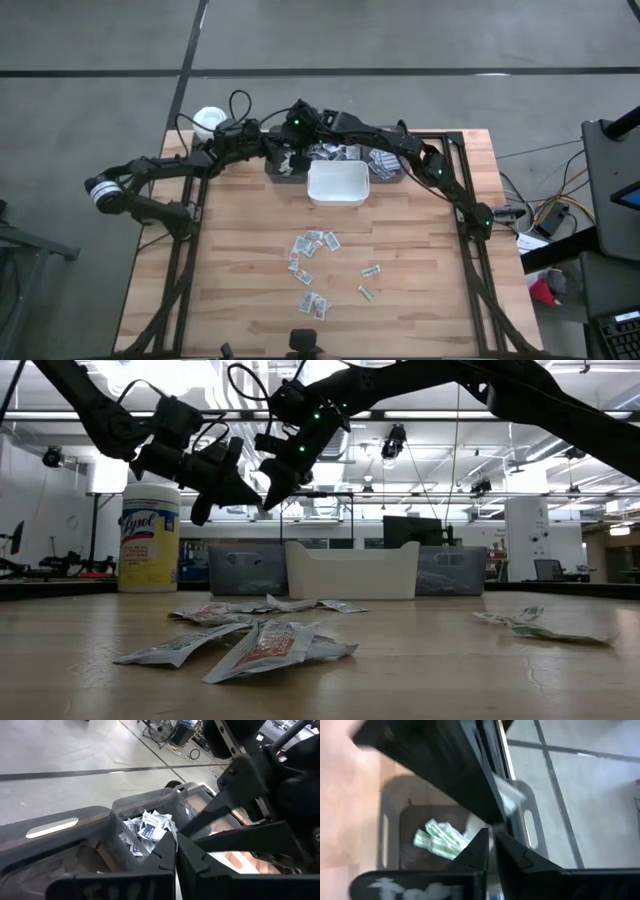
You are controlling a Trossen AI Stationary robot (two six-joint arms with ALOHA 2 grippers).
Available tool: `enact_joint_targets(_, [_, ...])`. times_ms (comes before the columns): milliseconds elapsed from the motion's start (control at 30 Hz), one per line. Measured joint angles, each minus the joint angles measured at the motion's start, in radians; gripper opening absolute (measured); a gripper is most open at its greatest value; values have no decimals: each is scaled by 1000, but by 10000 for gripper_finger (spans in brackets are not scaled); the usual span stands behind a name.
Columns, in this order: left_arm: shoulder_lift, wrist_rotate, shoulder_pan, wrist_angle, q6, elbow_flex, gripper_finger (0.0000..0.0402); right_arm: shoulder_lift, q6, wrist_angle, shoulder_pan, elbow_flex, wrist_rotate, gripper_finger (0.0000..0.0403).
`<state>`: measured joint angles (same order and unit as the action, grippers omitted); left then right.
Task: Pick & Place First Aid Supplies
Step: Put the top green bandage pack into the left black bin
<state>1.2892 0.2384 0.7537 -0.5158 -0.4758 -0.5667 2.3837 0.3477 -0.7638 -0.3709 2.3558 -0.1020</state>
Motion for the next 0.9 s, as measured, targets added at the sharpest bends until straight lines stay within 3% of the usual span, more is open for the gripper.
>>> enact_joint_targets(133, [0, -12, 2, 4, 11, 0, 0, 0, -8, -44, -10, 0, -15, 62])
enact_joint_targets(400, [31, -97, 1, 54, 58, 0, 0, -8, -35, -198, -9, 0, -216, 133])
enact_joint_targets(633, [146, -117, -1, 56, 84, -4, 0, -41, -74, -343, -8, 0, -194, 157])
enact_joint_targets(767, [195, -118, -5, 58, 134, -29, 0, -77, -150, -366, -23, 0, -90, 159])
enact_joint_targets(900, [216, -120, -20, 165, 227, -88, 0, -119, -211, -366, -40, 0, 1, 153])
